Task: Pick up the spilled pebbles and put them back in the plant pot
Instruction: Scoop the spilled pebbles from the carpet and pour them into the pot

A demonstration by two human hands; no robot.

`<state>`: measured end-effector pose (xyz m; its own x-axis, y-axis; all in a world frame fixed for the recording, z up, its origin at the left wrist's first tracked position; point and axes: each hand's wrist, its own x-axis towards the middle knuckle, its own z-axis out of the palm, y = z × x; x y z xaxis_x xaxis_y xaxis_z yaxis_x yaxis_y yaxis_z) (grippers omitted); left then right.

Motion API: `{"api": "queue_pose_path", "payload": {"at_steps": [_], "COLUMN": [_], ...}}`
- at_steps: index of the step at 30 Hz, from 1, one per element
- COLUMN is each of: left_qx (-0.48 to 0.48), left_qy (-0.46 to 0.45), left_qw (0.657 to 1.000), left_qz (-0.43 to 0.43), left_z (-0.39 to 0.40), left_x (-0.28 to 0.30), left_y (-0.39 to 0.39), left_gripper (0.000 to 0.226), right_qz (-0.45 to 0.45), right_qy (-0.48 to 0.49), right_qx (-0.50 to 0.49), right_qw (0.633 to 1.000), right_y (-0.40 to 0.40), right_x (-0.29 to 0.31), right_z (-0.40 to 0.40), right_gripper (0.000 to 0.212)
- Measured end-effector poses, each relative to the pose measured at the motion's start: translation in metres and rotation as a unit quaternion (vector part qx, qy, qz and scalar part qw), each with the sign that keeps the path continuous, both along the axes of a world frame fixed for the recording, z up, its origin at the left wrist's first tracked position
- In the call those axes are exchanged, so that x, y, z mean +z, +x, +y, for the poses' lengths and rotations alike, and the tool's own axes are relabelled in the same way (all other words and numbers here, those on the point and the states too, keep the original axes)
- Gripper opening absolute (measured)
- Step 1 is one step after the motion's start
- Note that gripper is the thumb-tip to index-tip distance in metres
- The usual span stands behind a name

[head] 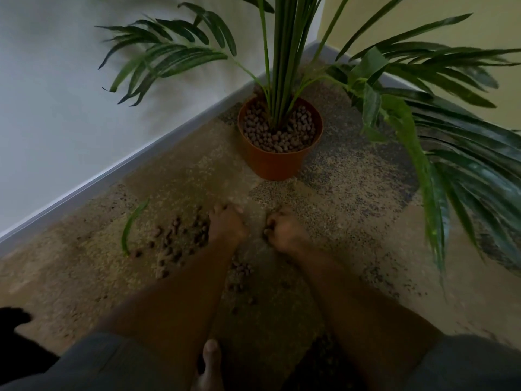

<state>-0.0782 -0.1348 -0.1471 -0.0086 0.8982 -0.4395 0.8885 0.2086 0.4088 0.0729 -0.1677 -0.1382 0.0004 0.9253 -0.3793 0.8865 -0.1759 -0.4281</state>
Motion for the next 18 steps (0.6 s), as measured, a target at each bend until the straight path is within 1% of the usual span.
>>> {"api": "queue_pose_path", "payload": {"at_steps": [2, 4, 8, 10, 13, 16, 17, 18], "left_qx": [0.030, 0.048, 0.005, -0.028, -0.077, -0.096, -0.096, -0.099], "left_qy": [0.006, 0.012, -0.002, -0.010, -0.018, -0.019, -0.007, 0.011], "left_qw": [0.999, 0.996, 0.996, 0.995, 0.992, 0.993, 0.994, 0.994], "left_qz": [-0.040, -0.069, -0.095, -0.100, -0.096, -0.069, -0.054, -0.035], "left_z": [-0.004, -0.008, -0.016, -0.021, -0.029, -0.035, -0.036, -0.039], "left_x": [-0.001, 0.001, 0.007, 0.009, 0.012, 0.014, 0.015, 0.016], "left_y": [0.001, 0.004, 0.010, 0.013, 0.021, 0.024, 0.024, 0.024], "left_gripper": [0.032, 0.025, 0.022, 0.022, 0.027, 0.032, 0.031, 0.031], "right_qz": [-0.013, -0.021, -0.036, -0.037, -0.045, -0.033, -0.025, -0.020], "right_qy": [-0.002, -0.016, -0.061, -0.097, -0.153, -0.188, -0.196, -0.203], "right_qx": [0.012, 0.013, -0.032, -0.030, 0.028, 0.034, 0.032, 0.037], "right_qw": [1.000, 1.000, 0.997, 0.994, 0.987, 0.981, 0.980, 0.978], "right_y": [0.004, 0.008, 0.030, 0.044, 0.057, 0.061, 0.063, 0.065], "right_x": [0.001, 0.005, 0.016, 0.022, 0.029, 0.027, 0.026, 0.025], "right_z": [0.002, 0.005, 0.003, 0.001, 0.001, -0.002, -0.005, -0.008], "right_gripper": [0.014, 0.017, 0.019, 0.019, 0.022, 0.024, 0.028, 0.037]}}
